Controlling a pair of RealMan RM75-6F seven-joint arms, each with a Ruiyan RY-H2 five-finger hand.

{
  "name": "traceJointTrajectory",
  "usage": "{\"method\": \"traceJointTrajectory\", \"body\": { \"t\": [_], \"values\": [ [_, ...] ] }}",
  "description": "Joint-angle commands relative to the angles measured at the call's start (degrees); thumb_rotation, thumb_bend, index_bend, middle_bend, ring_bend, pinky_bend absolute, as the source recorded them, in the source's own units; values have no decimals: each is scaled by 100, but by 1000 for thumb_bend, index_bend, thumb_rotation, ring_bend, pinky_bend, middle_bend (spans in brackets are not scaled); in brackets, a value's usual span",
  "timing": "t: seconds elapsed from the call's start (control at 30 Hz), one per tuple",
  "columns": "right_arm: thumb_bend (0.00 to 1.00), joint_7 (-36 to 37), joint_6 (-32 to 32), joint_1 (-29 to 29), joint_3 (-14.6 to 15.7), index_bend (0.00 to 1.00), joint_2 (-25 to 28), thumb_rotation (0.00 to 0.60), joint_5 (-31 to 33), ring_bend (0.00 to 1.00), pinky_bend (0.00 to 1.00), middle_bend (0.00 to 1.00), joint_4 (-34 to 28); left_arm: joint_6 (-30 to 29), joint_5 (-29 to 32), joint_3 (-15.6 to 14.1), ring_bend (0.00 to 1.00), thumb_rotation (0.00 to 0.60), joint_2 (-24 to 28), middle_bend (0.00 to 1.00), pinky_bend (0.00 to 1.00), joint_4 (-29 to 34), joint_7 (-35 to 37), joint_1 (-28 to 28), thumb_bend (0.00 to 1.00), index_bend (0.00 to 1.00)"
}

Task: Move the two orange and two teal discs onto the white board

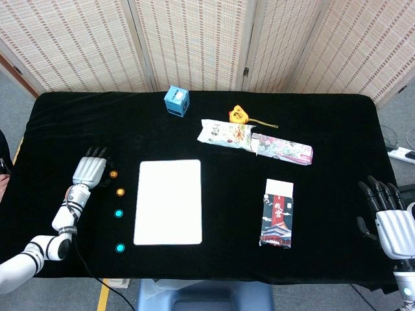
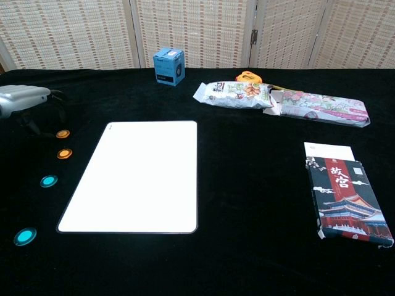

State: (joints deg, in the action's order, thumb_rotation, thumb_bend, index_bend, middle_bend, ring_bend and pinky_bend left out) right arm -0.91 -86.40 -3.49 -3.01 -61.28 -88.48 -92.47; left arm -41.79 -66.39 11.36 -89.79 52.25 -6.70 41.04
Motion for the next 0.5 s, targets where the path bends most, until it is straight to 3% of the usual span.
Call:
{"method": "traceJointTrajectory", "body": {
  "t": [0.03, 0.5],
  "values": [
    [475, -1, -21, 12, 0, 0, -8, 600, 0, 3, 0, 0, 6, 173, 155, 4, 0, 600, -65, 98, 0, -134, -80, 64, 343, 429],
    [475, -10, -26, 44, 3, 0, -20, 600, 59, 2, 0, 0, 9, 307, 287, 0, 0, 600, -316, 98, 0, -473, -69, 186, 347, 449]
  ]
}}
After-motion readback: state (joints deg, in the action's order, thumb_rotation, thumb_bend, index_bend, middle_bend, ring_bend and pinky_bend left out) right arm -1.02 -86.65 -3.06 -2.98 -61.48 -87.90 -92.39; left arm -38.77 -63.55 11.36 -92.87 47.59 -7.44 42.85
